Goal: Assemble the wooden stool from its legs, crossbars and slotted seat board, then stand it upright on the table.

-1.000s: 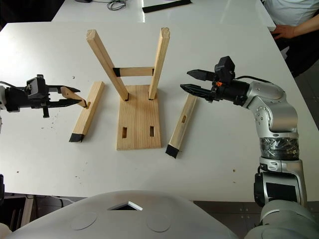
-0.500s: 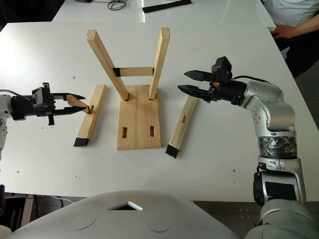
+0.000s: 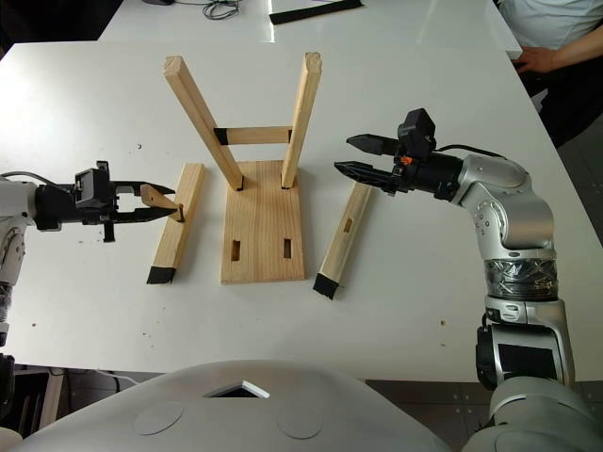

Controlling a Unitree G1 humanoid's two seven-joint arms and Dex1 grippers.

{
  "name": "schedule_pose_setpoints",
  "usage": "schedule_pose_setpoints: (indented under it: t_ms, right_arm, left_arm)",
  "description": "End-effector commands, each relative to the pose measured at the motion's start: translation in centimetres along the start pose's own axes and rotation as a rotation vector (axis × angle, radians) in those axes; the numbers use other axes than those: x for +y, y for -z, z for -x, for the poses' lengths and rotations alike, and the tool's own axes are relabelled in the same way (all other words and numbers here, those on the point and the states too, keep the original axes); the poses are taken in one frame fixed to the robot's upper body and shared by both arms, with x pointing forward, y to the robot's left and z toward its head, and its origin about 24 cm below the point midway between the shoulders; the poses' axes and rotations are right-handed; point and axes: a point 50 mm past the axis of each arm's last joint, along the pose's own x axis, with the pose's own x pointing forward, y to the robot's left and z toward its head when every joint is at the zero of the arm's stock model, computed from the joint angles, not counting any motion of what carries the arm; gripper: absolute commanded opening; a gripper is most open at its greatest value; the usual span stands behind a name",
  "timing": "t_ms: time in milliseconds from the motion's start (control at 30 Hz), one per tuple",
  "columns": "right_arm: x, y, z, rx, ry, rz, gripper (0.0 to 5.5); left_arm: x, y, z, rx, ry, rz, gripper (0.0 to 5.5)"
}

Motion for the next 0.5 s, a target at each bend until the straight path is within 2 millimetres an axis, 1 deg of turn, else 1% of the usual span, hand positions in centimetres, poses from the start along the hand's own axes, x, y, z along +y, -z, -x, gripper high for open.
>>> schedule_pose_setpoints:
  t_ms: [33,133,267,500]
  right_arm:
    - [-0.01,0.00,-0.06,0.007,-0.002,-0.004,2.88]
    - [0.05,0.14,0.02,0.007,0.003,-0.009,2.88]
    - [0.25,0.34,-0.28,0.006,-0.001,-0.013,2.88]
    - [0.50,0.72,-0.39,0.014,-0.016,-0.025,2.88]
  left_arm:
    - [0.29,0.03,0.28,0.012,0.003,0.006,1.31]
    - [1.22,-0.20,1.06,0.042,0.000,-0.016,1.31]
    - [1.06,0.25,0.83,0.076,0.076,-0.022,1.31]
    - [0.88,0.66,0.60,0.077,0.083,-0.024,1.31]
